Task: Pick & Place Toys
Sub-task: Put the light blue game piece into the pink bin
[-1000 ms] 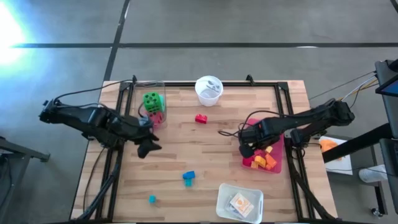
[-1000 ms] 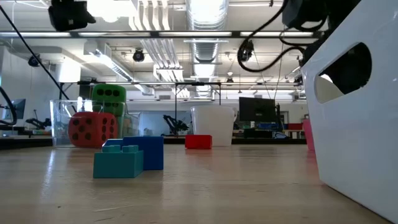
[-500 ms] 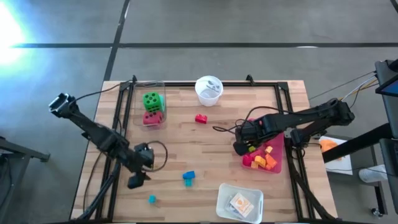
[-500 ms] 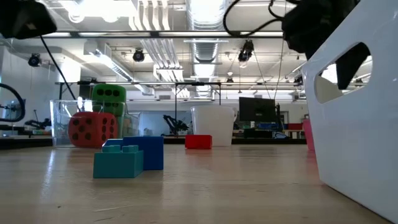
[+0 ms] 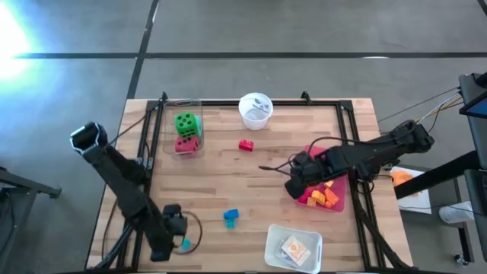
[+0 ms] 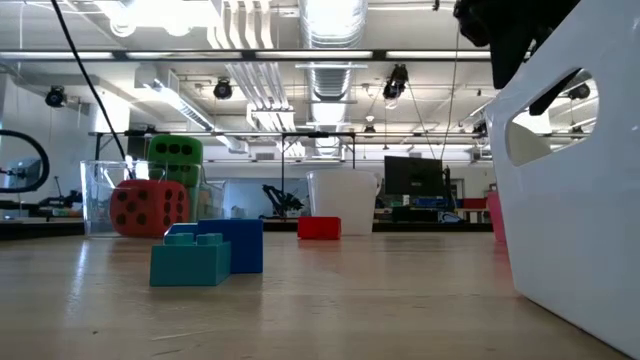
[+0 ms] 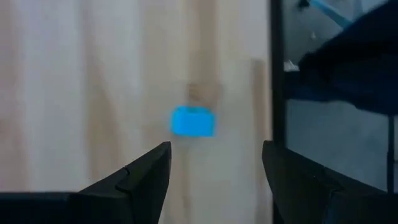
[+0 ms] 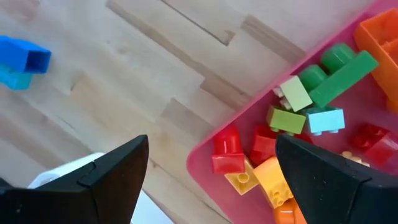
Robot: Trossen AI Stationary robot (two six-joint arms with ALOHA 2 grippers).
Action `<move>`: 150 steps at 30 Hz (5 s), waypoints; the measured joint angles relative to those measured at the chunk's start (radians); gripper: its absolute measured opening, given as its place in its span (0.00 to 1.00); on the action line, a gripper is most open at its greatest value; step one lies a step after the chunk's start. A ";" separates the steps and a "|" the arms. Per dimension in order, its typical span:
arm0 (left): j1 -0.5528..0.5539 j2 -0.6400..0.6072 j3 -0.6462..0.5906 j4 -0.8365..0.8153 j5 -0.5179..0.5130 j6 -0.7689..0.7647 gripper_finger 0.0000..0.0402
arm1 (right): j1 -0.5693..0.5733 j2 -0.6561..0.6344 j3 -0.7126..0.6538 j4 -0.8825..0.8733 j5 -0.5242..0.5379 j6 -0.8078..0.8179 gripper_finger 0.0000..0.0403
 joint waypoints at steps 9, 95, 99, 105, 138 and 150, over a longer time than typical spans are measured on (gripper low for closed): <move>-0.068 0.164 0.066 -0.020 -0.044 -0.028 0.61 | 0.108 0.007 -0.014 0.005 0.122 0.113 0.85; 0.030 0.004 0.084 -0.032 -0.355 -0.198 0.34 | 0.125 0.008 -0.019 0.472 0.207 -0.321 0.85; 0.064 -0.104 0.084 -0.022 -0.450 -0.277 0.34 | 0.126 0.008 -0.009 0.589 0.207 -0.471 0.85; 0.141 -0.224 0.084 0.105 -0.514 -0.286 0.34 | 0.126 0.008 0.042 0.719 0.208 -0.662 0.85; 0.586 -0.275 0.081 0.704 -0.035 -0.139 0.34 | 0.191 0.430 0.674 0.783 0.631 -1.481 0.85; 0.586 -0.274 0.080 0.732 -0.004 -0.121 0.34 | 0.184 0.531 0.814 0.773 0.596 -1.528 0.85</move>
